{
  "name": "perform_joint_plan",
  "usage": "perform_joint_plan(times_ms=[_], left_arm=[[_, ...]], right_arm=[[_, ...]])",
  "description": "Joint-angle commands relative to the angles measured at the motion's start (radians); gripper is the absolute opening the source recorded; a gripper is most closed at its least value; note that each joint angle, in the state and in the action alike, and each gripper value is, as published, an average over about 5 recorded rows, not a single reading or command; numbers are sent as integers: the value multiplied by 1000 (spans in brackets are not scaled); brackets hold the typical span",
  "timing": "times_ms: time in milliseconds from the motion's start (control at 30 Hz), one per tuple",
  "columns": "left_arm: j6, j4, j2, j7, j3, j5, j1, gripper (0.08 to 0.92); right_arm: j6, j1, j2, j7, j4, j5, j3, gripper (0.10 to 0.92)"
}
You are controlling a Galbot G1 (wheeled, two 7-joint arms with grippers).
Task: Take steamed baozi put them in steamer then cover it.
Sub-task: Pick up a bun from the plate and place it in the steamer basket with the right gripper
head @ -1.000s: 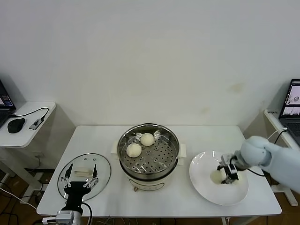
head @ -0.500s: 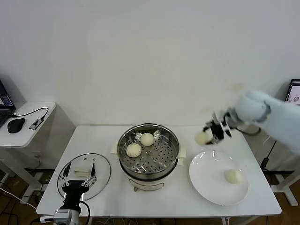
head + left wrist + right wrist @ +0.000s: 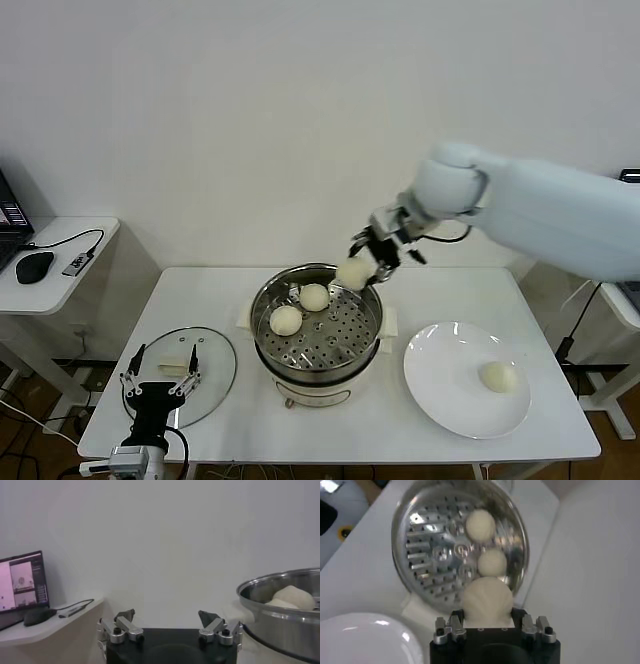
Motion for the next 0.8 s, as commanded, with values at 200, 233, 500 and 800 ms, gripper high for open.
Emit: perform_joint_plan(times_ms=[200,233,500,800], left_arm=[[-2,-2,-9,-2,-15,-3,2,823],[-2,-2,-10,-2,-15,-3,1,823],[-4,5,-15,-3,-14,-4,0,823],[-4,14,-20,-4,-7,-2,-6,823]], right_arm=[[366,-44,269,3,-72,-184,-105,601],[380,-48,276,2,-74,-201,-110,602],[464,-82,294,-8,-72,-313,-130,602],[498,-116,292,-5,-83,-383,-129,602]])
